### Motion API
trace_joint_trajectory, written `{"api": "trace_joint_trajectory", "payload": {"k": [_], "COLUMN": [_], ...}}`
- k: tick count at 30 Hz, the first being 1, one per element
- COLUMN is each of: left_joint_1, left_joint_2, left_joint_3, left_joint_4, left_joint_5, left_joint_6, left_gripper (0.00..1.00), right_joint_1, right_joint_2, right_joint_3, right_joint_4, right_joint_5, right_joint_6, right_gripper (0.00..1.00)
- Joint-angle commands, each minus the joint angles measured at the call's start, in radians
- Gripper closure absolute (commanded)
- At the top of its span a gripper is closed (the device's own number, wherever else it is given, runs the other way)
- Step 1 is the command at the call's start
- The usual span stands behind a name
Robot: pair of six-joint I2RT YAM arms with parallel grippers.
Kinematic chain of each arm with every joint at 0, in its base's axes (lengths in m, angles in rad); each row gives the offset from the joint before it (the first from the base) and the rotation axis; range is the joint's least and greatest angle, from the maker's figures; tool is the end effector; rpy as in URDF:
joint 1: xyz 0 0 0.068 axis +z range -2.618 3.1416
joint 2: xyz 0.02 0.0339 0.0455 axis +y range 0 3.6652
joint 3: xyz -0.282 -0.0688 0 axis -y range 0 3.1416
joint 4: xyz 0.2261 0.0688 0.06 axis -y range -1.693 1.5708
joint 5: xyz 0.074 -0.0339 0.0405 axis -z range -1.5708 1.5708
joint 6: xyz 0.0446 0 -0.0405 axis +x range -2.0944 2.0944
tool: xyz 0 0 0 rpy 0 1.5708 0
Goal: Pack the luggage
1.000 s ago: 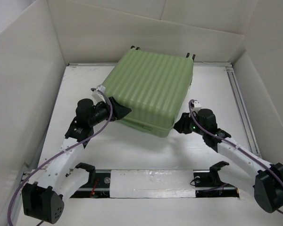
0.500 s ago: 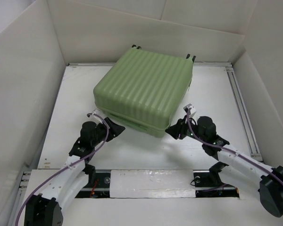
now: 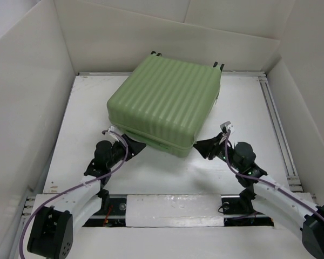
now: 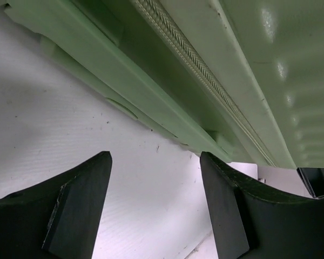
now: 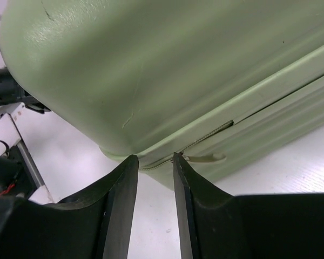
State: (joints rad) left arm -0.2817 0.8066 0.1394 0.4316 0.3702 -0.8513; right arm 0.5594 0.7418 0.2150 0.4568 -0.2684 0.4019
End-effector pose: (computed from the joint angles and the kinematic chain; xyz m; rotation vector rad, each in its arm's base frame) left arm 0.1415 -0.0578 0.1973 -0.2676 1.9231 -1.1161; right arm 0.1246 0.0920 0.2340 -0.3497 1.6906 0.9434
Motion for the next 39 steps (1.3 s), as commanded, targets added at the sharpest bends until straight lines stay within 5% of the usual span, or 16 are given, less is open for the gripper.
{"api": "trace_joint_trajectory", "payload": {"k": [1,11,23,29,34,39], "left_joint_1": [-0.002,-0.002,-0.002,-0.002,-0.002,-0.002], "left_joint_2": [0.029,0.149,0.264,0.318,0.348,0.361], "left_joint_3": [0.000,-0.009,0.043,0.031,0.040,0.040], "left_joint_4": [0.122,0.323,0.332,0.369,0.435,0.463], "left_joint_5": [0.022,0.059,0.044,0.030,0.030,0.039], "left_joint_6": [0.007,-0.002,0.032,0.041,0.021,0.012], "left_gripper": [0.37,0.37,0.37,0.44,0.44,0.44], "right_joint_1": [0.010,0.057,0.037,0.046,0.046,0.046], "right_joint_2": [-0.004,0.018,0.102,0.022,-0.021,0.092], "right_joint_3": [-0.006,-0.022,-0.088,-0.170,-0.184,-0.137], "right_joint_4": [0.100,0.089,0.206,0.259,0.250,0.284], "right_joint_5": [0.014,0.135,0.164,0.285,0.294,0.204], "right_joint_6": [0.015,0.061,0.104,0.193,0.181,0.131], "right_gripper": [0.61,0.58,0.57,0.54,0.46,0.49]}}
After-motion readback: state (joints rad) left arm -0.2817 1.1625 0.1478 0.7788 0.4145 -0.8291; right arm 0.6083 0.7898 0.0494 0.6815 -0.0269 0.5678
